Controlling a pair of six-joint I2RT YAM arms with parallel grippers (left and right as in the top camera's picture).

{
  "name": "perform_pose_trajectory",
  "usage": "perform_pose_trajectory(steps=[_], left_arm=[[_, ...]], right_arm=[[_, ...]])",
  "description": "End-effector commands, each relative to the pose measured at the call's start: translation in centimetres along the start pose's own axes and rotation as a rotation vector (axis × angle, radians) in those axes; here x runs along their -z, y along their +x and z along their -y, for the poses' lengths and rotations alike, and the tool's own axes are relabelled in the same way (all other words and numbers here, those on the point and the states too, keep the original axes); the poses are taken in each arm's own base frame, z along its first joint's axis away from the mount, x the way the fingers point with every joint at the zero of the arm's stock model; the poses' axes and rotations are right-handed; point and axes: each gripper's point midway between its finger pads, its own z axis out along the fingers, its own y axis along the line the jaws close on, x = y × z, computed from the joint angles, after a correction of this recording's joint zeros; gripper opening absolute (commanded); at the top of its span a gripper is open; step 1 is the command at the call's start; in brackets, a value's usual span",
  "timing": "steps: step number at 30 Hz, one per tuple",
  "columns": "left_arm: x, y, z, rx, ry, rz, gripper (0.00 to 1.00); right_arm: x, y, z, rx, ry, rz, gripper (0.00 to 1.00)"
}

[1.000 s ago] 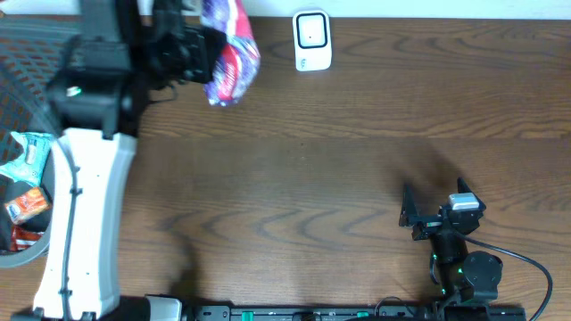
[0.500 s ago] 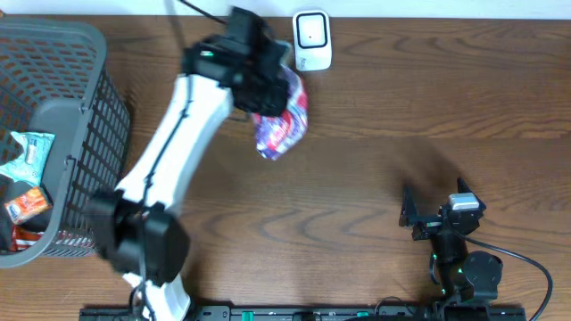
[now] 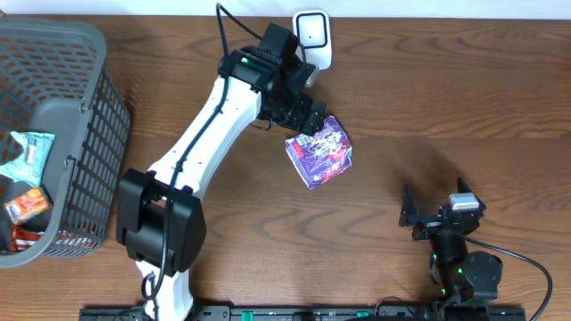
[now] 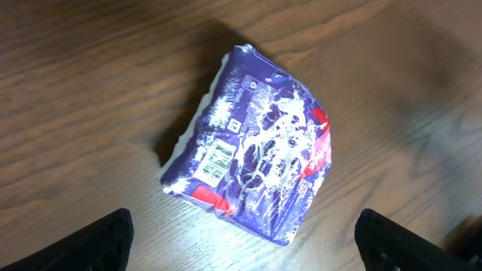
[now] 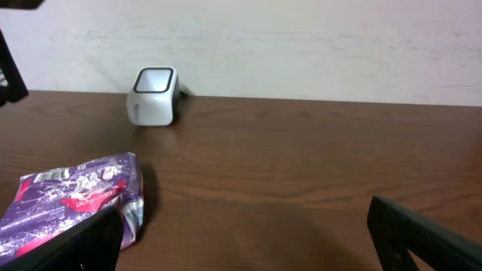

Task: Scan the item barcode
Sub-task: 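Carry the purple bag to table centre and release it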

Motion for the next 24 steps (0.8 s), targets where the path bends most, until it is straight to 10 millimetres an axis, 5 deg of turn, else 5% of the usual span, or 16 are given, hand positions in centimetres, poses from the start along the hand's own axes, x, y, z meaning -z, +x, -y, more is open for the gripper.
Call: perform_pose_trajectory(steps=[1, 7, 12, 18, 24], left_arm=[[5.8, -2.9, 0.0, -0.018, -0.021, 0.158, 0.94], [16.1, -5.0, -3.7, 0.027, -0.098, 0.425, 0.94], [27.2, -3.4, -10.8, 0.222, -0.309, 0.678, 0.95], [36.5, 4.2, -20.2, 0.563, -0.621, 0.802, 0.95], [38.9, 14.1, -27.3, 0.891, -0.826, 0.709, 0.95]], right_arm=[[0.0, 0.2, 0.4, 0.01, 0.016, -0.004, 0.99], [0.0, 0.2, 0.4, 0.01, 0.016, -0.004, 0.99], [0.0, 0.2, 0.4, 0.01, 0.016, -0.004, 0.99], [0.0, 0.2, 0.4, 0.01, 0.016, -0.005, 0.99], [0.0, 0.2, 0.4, 0.01, 0.016, -0.005, 0.99]])
